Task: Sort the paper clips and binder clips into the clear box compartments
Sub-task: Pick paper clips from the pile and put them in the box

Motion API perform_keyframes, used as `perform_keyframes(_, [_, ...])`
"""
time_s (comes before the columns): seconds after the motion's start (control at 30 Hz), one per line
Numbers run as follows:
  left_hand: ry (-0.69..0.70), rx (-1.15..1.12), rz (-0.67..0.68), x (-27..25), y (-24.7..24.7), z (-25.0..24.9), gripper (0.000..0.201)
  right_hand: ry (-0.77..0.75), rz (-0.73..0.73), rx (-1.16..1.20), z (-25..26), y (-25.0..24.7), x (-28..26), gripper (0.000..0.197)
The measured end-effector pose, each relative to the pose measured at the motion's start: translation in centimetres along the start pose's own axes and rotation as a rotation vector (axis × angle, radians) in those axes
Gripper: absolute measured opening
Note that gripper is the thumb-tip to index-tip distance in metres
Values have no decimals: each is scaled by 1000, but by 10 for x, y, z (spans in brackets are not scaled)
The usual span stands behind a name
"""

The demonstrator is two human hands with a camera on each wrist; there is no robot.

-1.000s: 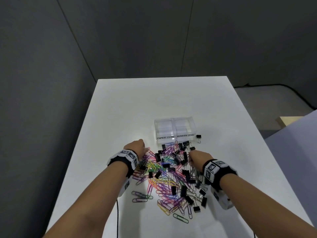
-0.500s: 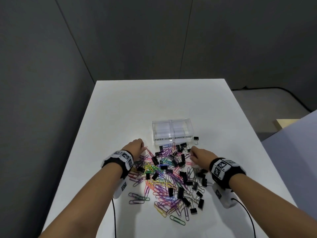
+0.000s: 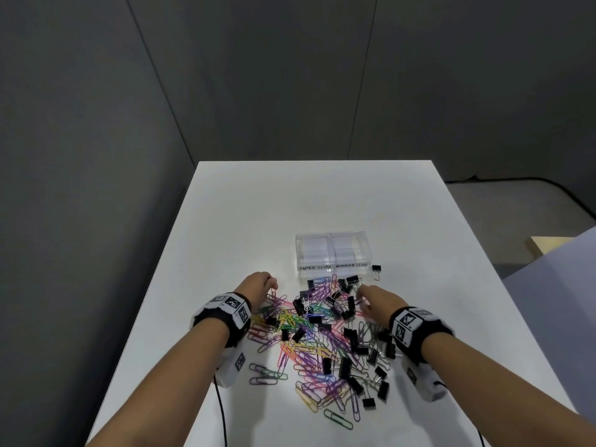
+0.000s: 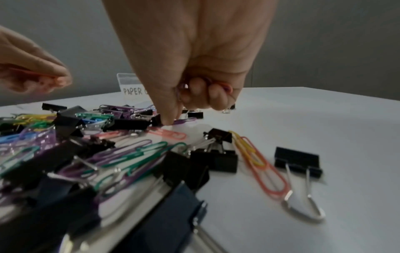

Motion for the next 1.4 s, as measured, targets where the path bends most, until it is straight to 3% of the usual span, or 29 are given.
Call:
perform_keyframes(0.13, [-8, -76, -45, 0, 2, 6, 31, -51, 15, -78, 3, 3, 3, 20])
perform_keyframes(0.23, [-14, -142, -50, -1, 6, 10, 23, -42, 27, -86, 7, 4, 4, 6])
perform_keyframes(0.33, [-53, -210, -55, -3, 9, 7, 27, -19, 41, -77, 7, 6, 7, 16])
perform_keyframes(0.43, [-41, -123, -59, -2, 12, 5, 25, -36, 57, -56, 4, 8, 6, 36])
perform_keyframes(0.47, [-41, -89, -60, -2, 12, 5, 28, -36, 53, -41, 3, 7, 5, 34])
perform_keyframes(0.57, [-25, 13, -26, -2, 16, 7, 30, -20, 27, 3, 1, -3, 2, 6])
perform_keyframes(0.67, [3, 178, 17, 0, 20, 7, 28, 21, 53, -15, 1, -2, 4, 29])
perform_keyframes(0.97, [36, 473, 77, -2, 18, 7, 35, 57, 160, -77, 5, 7, 8, 19])
perform_keyframes(1.27, [121, 464, 117, -2, 31, -11, 26, -2, 155, -67, 5, 8, 2, 14])
perform_keyframes(1.4, [163, 366, 71, 2, 22, -15, 16, -13, 179, -46, 4, -8, 0, 13])
Point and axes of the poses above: each hand's wrist, its own x-axis towards the middle knuckle, its own y-axis out of the palm, z = x × y, the point moved 3 cm from there along x, towards the middle knuckle, and after that the axes turned 10 degrees about -z, right-handed, at the moved point
